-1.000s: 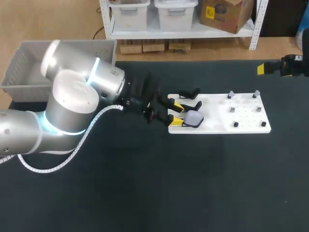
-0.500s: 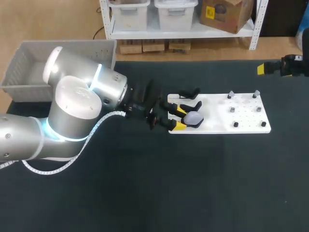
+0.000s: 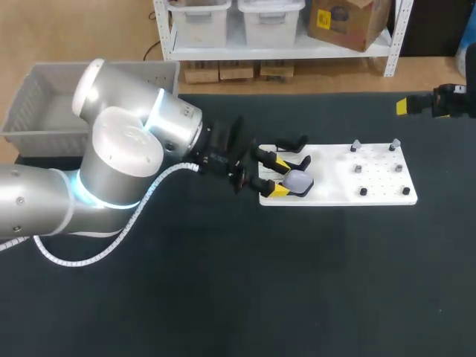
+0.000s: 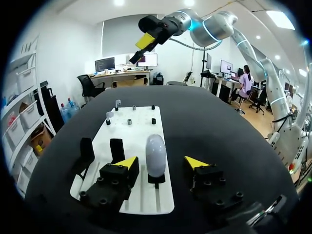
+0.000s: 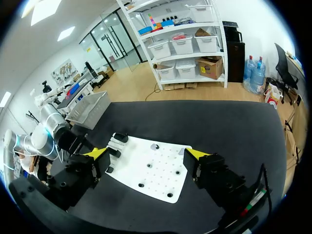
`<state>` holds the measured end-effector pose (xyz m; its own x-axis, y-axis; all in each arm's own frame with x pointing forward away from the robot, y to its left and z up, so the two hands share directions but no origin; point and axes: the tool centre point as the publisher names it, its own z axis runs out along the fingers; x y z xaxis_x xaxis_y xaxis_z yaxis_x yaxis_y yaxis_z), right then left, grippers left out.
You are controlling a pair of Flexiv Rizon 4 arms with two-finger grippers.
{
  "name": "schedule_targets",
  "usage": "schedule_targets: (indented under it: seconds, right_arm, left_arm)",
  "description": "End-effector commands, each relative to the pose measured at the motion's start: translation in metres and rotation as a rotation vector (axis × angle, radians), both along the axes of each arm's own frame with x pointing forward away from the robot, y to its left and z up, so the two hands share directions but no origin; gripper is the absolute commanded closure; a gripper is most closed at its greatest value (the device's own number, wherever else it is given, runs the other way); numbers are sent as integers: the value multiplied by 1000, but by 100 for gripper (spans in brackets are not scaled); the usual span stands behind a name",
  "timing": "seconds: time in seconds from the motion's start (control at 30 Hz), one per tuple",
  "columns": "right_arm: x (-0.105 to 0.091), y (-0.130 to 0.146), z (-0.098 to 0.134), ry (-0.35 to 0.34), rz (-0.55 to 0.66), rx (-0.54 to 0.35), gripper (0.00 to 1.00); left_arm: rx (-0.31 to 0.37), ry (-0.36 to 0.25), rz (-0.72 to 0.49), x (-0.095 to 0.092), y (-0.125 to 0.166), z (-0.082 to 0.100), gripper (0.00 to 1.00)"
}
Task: Pick up each earbud case from the left stands, insert the matching earbuds, close the lid, and place the case in the box.
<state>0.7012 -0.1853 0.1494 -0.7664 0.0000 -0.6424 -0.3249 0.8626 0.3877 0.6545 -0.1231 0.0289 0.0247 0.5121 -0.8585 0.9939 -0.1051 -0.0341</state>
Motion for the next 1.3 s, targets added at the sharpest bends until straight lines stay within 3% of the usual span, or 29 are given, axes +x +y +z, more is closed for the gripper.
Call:
schedule_targets:
  seconds: [0.03, 1.3]
  right_arm:
    - [0, 0, 0, 0, 0, -1, 0]
    - [0, 0, 0, 0, 0, -1, 0]
  left_arm:
    - [-1, 5, -2, 1, -1, -4, 44]
    - [-38, 4, -3, 12, -17, -17, 53]
